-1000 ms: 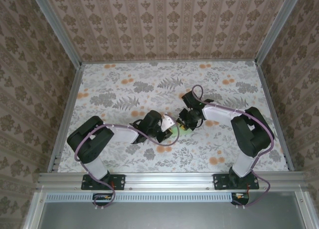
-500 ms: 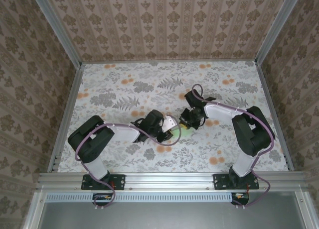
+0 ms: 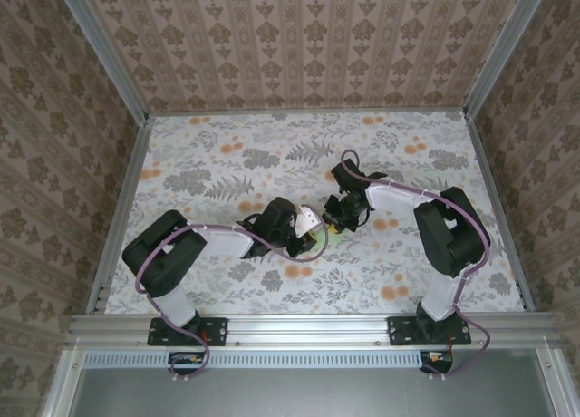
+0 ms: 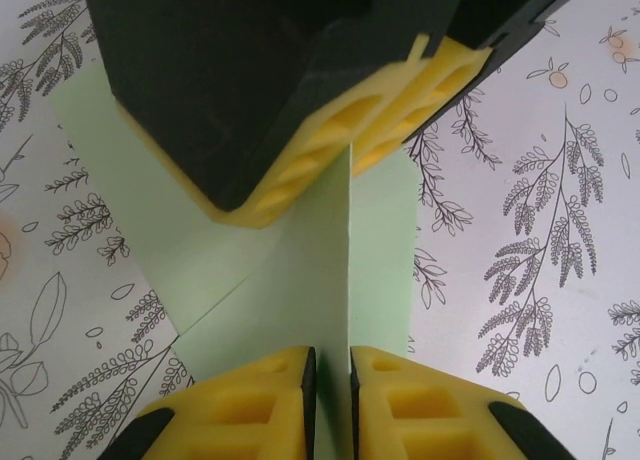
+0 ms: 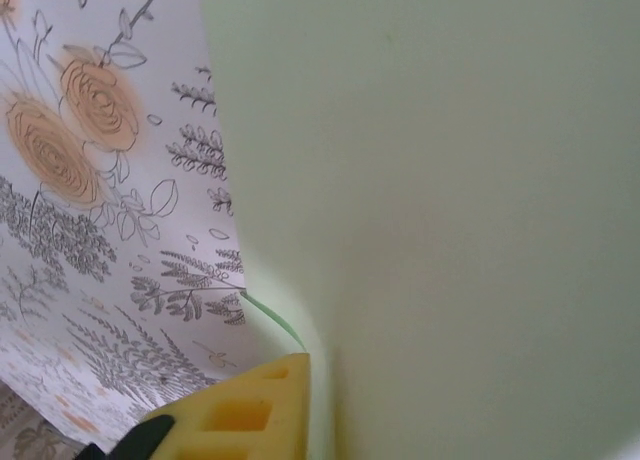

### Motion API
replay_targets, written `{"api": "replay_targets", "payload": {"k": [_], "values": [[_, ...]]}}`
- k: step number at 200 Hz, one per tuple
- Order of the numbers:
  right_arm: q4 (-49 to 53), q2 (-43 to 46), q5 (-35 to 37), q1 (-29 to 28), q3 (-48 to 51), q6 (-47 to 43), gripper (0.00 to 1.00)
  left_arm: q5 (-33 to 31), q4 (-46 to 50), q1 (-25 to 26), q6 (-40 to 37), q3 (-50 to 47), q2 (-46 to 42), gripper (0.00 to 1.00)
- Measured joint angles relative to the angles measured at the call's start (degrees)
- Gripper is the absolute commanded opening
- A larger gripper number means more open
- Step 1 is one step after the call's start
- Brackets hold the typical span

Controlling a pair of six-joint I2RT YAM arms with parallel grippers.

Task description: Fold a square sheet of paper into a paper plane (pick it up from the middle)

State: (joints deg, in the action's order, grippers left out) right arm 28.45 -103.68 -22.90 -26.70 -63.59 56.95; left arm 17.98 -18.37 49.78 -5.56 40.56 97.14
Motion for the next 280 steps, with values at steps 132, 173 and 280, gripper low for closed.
{"api": "replay_targets", "payload": {"k": [132,173,280], "values": [[-17.38,22.36,2.21,7.8,17.84,-10.75,0.62,3.52,-6.93,-3.76,23.39,-0.07,2.32,0.04],[-22.23,19.47,0.57,6.12,20.74,-12.02,0.54,4.87,-8.26,-3.91,30.88,-0.07,4.83,0.04],[-27.21,9.68,-1.81,2.75,18.67,-12.26,0.5,6.71,-7.3,-4.13,36.46,0.52,5.27,0.08]]}}
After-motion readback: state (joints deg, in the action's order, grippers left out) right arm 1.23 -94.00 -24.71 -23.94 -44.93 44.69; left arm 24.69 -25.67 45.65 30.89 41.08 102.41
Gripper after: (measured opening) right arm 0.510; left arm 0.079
